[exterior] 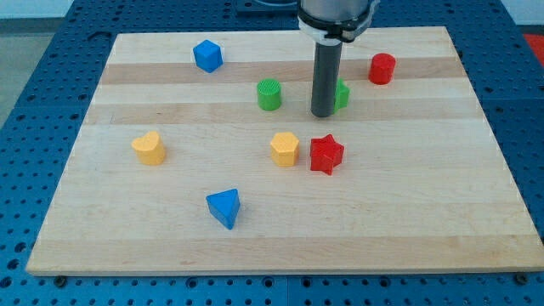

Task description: Slide the red circle slightly up

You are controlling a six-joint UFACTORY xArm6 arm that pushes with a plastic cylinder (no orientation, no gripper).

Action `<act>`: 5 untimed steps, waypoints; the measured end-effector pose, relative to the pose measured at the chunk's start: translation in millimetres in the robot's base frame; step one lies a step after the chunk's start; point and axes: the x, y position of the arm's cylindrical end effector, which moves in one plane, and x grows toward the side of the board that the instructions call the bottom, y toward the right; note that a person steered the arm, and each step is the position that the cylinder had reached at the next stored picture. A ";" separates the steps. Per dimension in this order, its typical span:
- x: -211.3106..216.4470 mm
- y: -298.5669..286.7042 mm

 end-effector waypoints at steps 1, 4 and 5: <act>0.3 0.0; 74.7 66.5; 38.2 126.6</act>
